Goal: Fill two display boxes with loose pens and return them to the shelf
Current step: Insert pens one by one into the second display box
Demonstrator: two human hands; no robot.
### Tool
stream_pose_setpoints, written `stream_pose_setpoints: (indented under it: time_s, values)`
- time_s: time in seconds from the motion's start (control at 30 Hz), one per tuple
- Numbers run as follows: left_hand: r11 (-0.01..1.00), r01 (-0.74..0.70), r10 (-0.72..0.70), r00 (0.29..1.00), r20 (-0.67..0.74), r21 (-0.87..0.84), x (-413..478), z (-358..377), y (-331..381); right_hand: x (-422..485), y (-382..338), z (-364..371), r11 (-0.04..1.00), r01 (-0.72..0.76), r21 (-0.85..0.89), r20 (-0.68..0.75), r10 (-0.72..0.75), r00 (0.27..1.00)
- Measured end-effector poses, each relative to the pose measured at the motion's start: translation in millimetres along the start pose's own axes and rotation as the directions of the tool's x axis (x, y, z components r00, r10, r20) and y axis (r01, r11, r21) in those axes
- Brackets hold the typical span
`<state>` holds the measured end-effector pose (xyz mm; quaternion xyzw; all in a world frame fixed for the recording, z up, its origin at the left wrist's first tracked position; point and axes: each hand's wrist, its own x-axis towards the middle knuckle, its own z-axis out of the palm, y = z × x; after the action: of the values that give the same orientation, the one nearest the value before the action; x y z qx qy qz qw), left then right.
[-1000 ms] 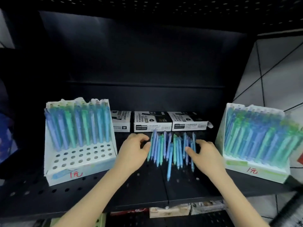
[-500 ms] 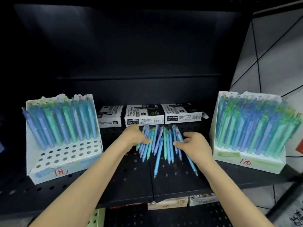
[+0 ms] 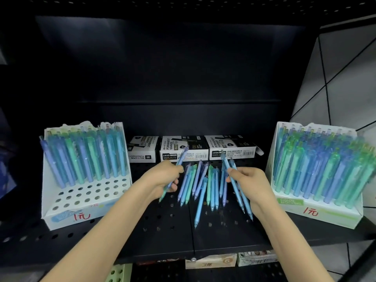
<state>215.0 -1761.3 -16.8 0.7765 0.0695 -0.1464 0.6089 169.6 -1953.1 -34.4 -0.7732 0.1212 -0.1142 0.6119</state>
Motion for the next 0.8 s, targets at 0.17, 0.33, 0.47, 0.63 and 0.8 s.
stream_pose_setpoints:
  time_s: [0.17, 0.33, 0.47, 0.63, 0.8]
  values:
    - [0.958, -0.175, 0.182, 0.983, 0.007, -0.227, -32, 0, 2, -14, -27, 14, 0.981, -0.074, 0.18, 0.233, 0.03, 0.972]
    - [0.888, -0.353, 0.378, 0.925, 0.032, -0.295, -66, -18, 1, -45, -53, 42, 0.986, -0.02, 0.167, 0.46, -0.06, 0.886]
    - [0.859, -0.424, 0.412, 0.905, -0.105, -0.287, -81, -40, -8, -61, -66, 70, 0.989, 0.102, 0.105, 0.518, -0.142, 0.843]
    - [0.859, -0.43, 0.366, 0.895, -0.253, -0.277, -93, -78, -15, -73, -78, 102, 0.975, 0.197, 0.107, 0.501, -0.224, 0.836]
    - [0.842, -0.496, 0.385, 0.828, -0.407, -0.213, -110, -125, -23, -71, -98, 124, 0.88, 0.388, 0.275, 0.195, -0.446, 0.873]
